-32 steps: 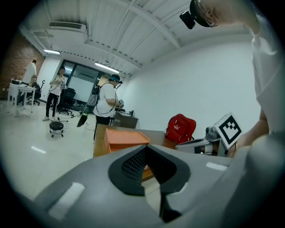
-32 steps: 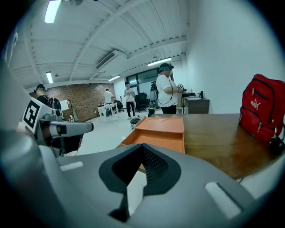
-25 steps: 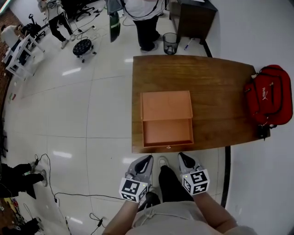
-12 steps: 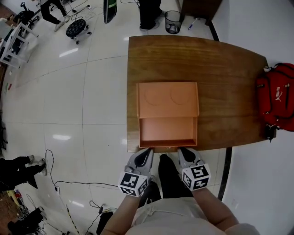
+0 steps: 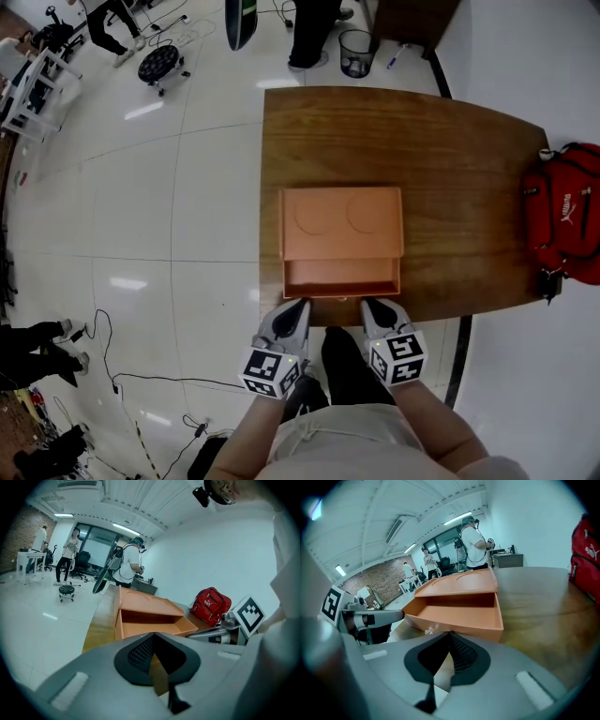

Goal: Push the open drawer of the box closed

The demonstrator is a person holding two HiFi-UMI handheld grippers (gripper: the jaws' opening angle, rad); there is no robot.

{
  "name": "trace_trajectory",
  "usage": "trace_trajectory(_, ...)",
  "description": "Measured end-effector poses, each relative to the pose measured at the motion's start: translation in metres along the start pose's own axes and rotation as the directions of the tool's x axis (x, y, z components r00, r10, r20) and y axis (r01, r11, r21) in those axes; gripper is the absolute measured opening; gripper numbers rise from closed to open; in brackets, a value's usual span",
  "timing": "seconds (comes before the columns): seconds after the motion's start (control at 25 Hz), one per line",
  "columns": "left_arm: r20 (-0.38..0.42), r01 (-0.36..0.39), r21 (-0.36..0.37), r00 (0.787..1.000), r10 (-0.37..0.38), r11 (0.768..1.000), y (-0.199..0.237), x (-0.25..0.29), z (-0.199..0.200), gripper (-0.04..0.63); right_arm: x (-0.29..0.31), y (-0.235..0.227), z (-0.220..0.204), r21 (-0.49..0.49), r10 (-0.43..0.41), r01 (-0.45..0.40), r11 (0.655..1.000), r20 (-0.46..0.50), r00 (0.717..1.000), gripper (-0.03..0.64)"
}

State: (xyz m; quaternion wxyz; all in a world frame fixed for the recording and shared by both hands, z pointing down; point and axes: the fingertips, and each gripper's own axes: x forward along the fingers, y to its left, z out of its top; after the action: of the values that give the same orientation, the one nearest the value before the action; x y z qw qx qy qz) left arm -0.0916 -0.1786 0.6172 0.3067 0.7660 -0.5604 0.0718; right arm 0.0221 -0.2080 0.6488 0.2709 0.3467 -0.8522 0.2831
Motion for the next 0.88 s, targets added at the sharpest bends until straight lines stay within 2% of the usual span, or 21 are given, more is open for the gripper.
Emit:
trace_trajectory(0.48,0.021,-0.040,0.011,0.999,0.040,0.999,0.019,0.034,0.031,0.006,0.028,-0.018,0.037,-0.014,0.020,-0.020,1.000,0.004,1.000,0.003)
trace_trajectory(0.88,0.039,-0.044,0.012,0.998,0.044,0.999,0.030,0.045,0.044,0.006,0.042,-0.020,0.051,-0.008,0.042,-0.042,0.999,0.008,0.999,0.003)
